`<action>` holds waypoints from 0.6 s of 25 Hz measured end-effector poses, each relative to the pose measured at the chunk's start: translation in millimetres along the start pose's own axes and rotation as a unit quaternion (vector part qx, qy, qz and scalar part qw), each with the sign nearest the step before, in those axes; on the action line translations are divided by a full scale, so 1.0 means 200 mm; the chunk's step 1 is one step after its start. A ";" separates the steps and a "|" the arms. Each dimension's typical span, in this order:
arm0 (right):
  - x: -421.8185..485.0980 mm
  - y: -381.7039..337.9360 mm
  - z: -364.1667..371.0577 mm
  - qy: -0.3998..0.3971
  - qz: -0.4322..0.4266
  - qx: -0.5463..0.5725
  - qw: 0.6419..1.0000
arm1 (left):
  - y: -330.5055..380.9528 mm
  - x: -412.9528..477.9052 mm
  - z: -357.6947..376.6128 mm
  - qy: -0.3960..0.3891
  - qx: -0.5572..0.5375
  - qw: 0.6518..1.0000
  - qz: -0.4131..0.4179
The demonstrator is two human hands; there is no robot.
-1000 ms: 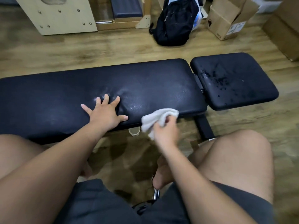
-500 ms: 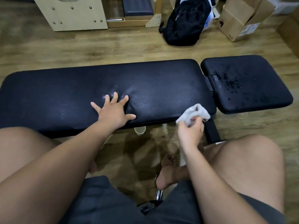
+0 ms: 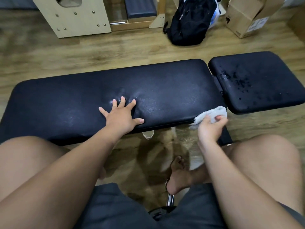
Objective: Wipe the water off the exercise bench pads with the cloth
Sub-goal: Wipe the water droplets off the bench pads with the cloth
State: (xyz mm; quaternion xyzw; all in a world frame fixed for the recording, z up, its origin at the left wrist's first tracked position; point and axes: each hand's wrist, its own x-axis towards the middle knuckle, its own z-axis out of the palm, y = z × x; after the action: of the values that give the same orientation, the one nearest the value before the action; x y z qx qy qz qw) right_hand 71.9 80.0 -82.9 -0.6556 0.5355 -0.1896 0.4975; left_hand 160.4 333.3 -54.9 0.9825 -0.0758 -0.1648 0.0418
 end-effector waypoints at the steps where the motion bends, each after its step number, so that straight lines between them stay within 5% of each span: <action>1: -0.08 0.03 0.03 -0.020 -0.034 -0.010 0.999 | 0.00 0.00 0.00 0.003 0.000 1.000 0.000; 4: -0.38 0.09 0.14 -0.170 -0.135 -0.039 0.975 | 0.00 0.01 0.00 0.002 0.006 1.000 0.000; 7: -0.43 0.07 0.18 -0.236 -0.070 0.013 0.969 | 0.00 0.00 0.00 -0.002 0.019 1.000 -0.002; 12: 0.07 -0.02 0.01 0.013 0.079 0.110 0.991 | 0.00 0.00 0.00 0.000 0.035 0.999 0.005; 15: 0.14 -0.05 -0.05 0.043 0.076 0.074 0.993 | 0.00 0.00 0.00 0.001 0.036 0.999 0.007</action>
State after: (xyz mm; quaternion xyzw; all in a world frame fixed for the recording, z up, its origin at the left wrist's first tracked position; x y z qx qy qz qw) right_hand 80.1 49.8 -78.3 -0.5651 0.5895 -0.2186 0.5341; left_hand 160.5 333.5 -54.6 0.9830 -0.0882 -0.1609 0.0080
